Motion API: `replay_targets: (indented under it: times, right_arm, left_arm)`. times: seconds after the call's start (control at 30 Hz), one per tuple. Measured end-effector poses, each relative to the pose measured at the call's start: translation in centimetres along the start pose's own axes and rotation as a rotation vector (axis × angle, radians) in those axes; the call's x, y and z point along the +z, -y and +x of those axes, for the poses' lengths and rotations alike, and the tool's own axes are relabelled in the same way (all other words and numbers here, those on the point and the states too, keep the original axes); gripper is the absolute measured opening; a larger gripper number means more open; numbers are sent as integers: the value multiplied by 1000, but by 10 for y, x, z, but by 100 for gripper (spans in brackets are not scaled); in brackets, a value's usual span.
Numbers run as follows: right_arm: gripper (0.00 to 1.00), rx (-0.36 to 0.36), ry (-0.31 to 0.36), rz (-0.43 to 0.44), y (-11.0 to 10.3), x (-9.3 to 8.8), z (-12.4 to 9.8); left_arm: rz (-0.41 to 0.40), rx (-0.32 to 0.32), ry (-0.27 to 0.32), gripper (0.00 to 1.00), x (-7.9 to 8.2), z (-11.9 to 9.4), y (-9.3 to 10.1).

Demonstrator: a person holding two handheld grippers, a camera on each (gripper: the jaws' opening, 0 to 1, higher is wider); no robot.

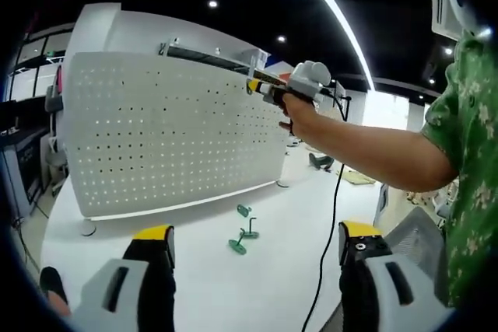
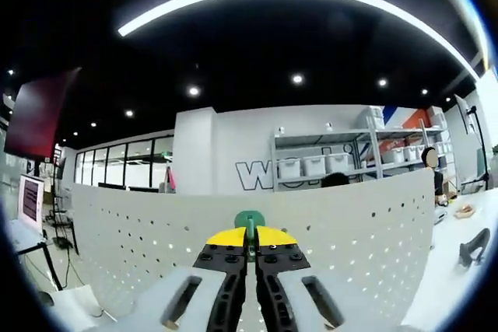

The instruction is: Insert the hook assembly into the mounting plate slot until the hook locks in place.

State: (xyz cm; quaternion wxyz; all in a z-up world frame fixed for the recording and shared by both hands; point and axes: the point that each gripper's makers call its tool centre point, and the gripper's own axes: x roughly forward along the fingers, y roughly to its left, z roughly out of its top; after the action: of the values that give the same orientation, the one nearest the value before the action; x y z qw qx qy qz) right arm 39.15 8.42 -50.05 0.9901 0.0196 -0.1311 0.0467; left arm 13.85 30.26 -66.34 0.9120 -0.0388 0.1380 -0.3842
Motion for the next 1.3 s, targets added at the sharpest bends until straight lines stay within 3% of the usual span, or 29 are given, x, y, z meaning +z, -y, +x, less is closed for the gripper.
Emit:
replay_targets:
  times: [0.67,1.3]
  right_arm:
    - [1,-2,28,-9,2,-10,4]
    - [1,-19,116,-61,5,-8,7]
  left_arm:
    - [9,3,-19,89,0,1,-4]
    - [0,-3,-39,89,-5,7,-7]
